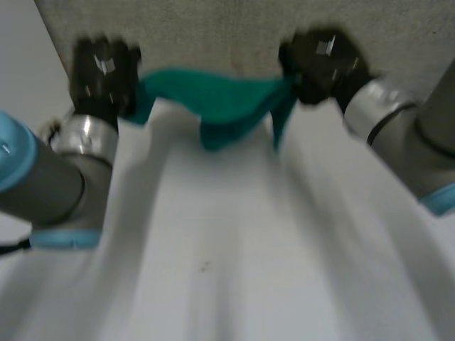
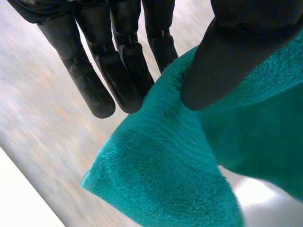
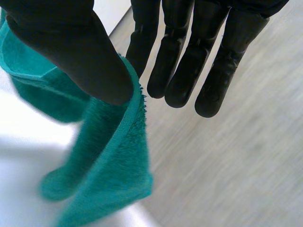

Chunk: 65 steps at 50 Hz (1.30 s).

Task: Fold the towel.

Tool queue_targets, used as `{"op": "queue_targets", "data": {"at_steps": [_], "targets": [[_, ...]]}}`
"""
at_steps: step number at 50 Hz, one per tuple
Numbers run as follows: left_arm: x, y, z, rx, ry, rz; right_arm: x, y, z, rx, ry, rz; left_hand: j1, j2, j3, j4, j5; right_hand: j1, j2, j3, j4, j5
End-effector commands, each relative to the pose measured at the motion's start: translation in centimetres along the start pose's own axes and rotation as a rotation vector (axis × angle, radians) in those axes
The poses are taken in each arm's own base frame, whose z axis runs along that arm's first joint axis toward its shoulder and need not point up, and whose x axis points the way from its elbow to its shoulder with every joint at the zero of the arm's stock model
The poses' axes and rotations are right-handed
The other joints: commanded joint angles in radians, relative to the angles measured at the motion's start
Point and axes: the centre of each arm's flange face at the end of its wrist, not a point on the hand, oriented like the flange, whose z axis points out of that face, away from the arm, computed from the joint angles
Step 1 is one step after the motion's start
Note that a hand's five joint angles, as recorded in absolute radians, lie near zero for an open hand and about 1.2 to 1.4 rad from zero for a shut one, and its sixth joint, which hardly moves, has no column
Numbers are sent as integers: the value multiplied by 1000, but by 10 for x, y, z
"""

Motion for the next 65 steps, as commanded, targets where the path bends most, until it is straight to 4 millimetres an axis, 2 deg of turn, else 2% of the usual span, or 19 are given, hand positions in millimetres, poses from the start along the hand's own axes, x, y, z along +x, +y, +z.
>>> {"op": "queue_targets", "data": {"at_steps": [1,2,6,11,13,14,15,20,24,31,34,40,45,51,54,59,65], "targets": [[32,62,-50,-229,130,7,-30,99,-3,-320,-93,35,279,201,204,202,267,414,218,211,204,234],[34,67,-55,-253,142,9,-36,115,-5,-375,-109,53,279,201,204,202,267,414,218,211,204,234],[36,66,-59,-281,163,10,-38,137,-7,-456,-105,94,279,201,204,202,267,414,218,211,204,234],[30,59,-56,-279,153,11,-36,146,-11,-496,-50,172,279,201,204,202,267,414,218,211,204,234],[24,49,-52,-253,138,8,-34,146,-12,-498,-25,207,279,201,204,202,267,155,-41,-48,-54,-25],[20,42,-50,-234,127,5,-30,149,-15,-506,3,254,279,201,204,202,267,-99,-295,-302,-309,-279],[18,40,-49,-231,124,5,-28,149,-16,-504,17,274,279,201,204,202,267,-163,-359,-366,-372,-343],[16,36,-48,-218,117,4,-12,138,-24,-448,98,398,279,201,204,202,267,-348,-544,-551,-558,-528],[15,33,-49,-223,119,3,-5,142,-29,-442,128,461,279,201,204,202,267,-466,-661,-668,-675,-645],[1,0,-37,-145,82,-43,-2,149,-33,-471,143,473,279,201,204,202,267,-712,-908,-915,-922,-892],[-8,-24,-30,-96,65,-67,-6,156,-35,-499,140,487,279,201,204,202,267,-804,-999,-1006,-1013,-983],[-22,-73,-18,-13,53,-93,-15,173,-37,-543,146,566,279,201,204,202,267,-808,-1004,-1011,-1017,-988],[-23,-98,-14,35,59,-106,-25,172,-37,-542,147,697,279,201,204,202,267,-808,-1004,-1011,-1017,-988],[-24,-111,-13,68,59,-116,-44,169,-31,-522,113,812,279,201,204,202,267,-808,-1004,-1011,-1017,-988],[-24,-112,-13,72,60,-118,-47,175,-27,-525,110,822,279,201,204,202,267,-808,-1004,-1011,-1017,-988],[-24,-114,-13,77,60,-119,-72,181,-22,-544,59,814,279,201,204,202,267,-808,-1004,-1011,-1017,-988],[-27,-116,-11,84,50,-117,-82,185,-20,-550,40,808,279,201,204,202,267,-808,-1004,-1011,-1017,-988]]}}
